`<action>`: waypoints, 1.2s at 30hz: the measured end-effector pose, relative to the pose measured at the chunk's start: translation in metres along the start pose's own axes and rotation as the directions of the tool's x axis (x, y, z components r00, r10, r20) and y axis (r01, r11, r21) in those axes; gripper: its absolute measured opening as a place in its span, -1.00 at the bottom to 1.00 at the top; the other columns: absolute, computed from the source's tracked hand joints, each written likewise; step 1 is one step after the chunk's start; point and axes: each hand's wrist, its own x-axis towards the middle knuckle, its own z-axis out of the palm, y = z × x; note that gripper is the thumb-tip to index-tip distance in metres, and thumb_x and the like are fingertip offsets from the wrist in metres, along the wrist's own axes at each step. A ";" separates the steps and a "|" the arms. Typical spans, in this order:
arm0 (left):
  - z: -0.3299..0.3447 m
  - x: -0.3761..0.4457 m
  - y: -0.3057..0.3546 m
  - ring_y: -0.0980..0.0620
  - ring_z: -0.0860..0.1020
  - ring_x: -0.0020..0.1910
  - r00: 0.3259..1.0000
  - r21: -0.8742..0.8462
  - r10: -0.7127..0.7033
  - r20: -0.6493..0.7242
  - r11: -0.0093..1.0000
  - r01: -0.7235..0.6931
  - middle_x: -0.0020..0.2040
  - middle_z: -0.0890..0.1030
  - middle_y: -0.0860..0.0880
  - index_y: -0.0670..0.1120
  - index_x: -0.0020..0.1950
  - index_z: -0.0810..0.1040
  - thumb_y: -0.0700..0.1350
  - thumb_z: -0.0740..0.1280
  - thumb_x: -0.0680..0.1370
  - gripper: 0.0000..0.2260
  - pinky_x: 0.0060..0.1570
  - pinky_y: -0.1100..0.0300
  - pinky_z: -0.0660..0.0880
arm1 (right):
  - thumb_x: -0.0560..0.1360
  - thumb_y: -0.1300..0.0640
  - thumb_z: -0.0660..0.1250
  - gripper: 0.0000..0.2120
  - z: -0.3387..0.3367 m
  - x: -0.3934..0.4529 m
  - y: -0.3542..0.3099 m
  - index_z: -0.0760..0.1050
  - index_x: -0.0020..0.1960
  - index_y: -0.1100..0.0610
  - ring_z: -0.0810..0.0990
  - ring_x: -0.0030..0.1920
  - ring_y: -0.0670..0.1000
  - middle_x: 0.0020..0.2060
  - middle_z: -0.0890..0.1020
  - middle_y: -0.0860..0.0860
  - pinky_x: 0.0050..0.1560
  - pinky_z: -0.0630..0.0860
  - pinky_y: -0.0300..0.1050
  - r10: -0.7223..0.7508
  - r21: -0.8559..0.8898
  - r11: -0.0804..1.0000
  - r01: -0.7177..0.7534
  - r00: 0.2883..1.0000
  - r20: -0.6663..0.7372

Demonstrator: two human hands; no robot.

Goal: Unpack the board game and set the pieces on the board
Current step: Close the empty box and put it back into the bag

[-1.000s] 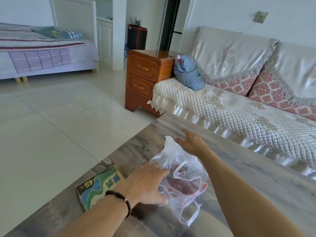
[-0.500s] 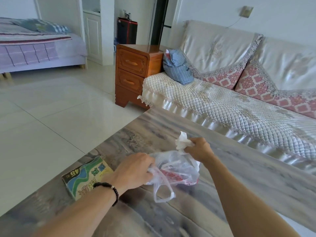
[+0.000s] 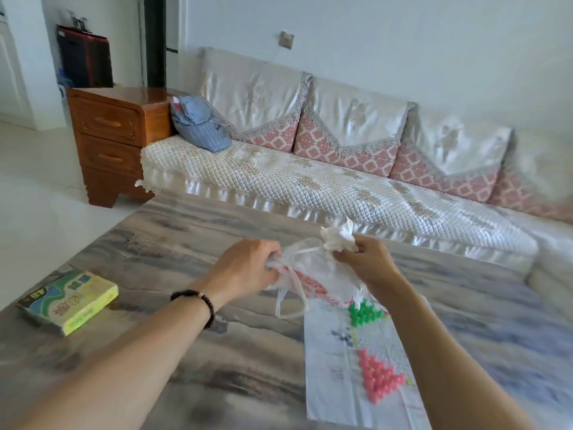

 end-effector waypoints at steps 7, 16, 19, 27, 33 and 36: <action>0.069 -0.030 0.157 -0.02 0.55 -0.17 0.953 -0.114 0.265 0.146 0.962 -0.249 -0.12 0.61 0.00 -0.07 -0.03 0.52 -0.13 0.34 0.49 -0.92 -0.19 0.07 0.51 | 0.36 0.25 0.45 -0.95 -0.147 -0.152 0.066 0.60 -0.22 0.23 0.53 -0.32 0.07 -0.36 0.58 0.13 -0.27 0.45 -0.01 0.106 -0.032 0.993 -0.117 0.963 -0.246; 0.212 -0.126 0.326 -0.11 0.53 0.02 0.730 -0.255 0.520 0.443 0.854 -0.454 0.03 0.60 -0.08 0.00 -0.01 0.48 -0.05 0.33 0.51 -0.90 -0.10 0.12 0.42 | 0.37 0.32 0.43 -0.84 -0.260 -0.391 0.178 0.66 -0.23 0.07 0.60 -0.20 0.12 -0.19 0.66 0.25 -0.13 0.54 0.08 0.352 0.153 0.932 -0.328 0.725 -0.592; 0.262 -0.173 0.367 -0.15 0.54 0.05 0.627 -0.283 0.546 0.556 0.833 -0.475 0.06 0.60 -0.12 -0.03 0.07 0.51 -0.04 0.32 0.51 -0.83 -0.07 0.09 0.45 | 0.37 0.28 0.44 -0.86 -0.268 -0.462 0.205 0.68 -0.15 0.08 0.66 -0.17 0.13 -0.19 0.69 0.17 -0.08 0.57 0.05 0.436 0.229 0.897 -0.379 0.670 -0.601; 0.375 -0.322 0.394 -0.05 0.52 -0.10 0.402 -0.381 0.458 0.793 0.888 -0.258 -0.08 0.56 0.02 0.00 0.00 0.48 0.04 0.28 0.51 -0.85 -0.14 0.10 0.44 | 0.37 0.17 0.43 -0.95 -0.228 -0.572 0.294 0.62 -0.18 0.14 0.65 -0.18 0.13 -0.23 0.67 0.12 -0.17 0.58 0.06 0.648 0.281 0.726 -0.628 0.487 -0.585; 0.412 -0.363 0.379 0.02 0.46 0.19 0.234 -0.382 0.398 0.887 0.917 -0.112 0.23 0.50 0.02 0.00 0.31 0.40 0.09 0.37 0.47 -0.55 0.11 0.11 0.43 | 0.33 0.21 0.32 -0.97 -0.189 -0.606 0.345 0.54 -0.25 0.13 0.59 -0.27 0.06 -0.30 0.62 0.06 -0.28 0.52 -0.06 0.725 0.188 0.598 -0.779 0.426 -0.542; 0.419 -0.348 0.359 0.03 0.41 0.31 0.305 -0.354 0.398 0.865 0.915 -0.193 0.34 0.45 0.02 0.01 0.39 0.38 -0.02 0.34 0.51 -0.55 0.26 0.14 0.38 | 0.32 0.15 0.38 -0.87 -0.163 -0.607 0.361 0.53 -0.14 0.11 0.58 -0.24 0.02 -0.23 0.60 0.05 -0.27 0.50 -0.07 0.776 0.102 0.543 -0.834 0.451 -0.441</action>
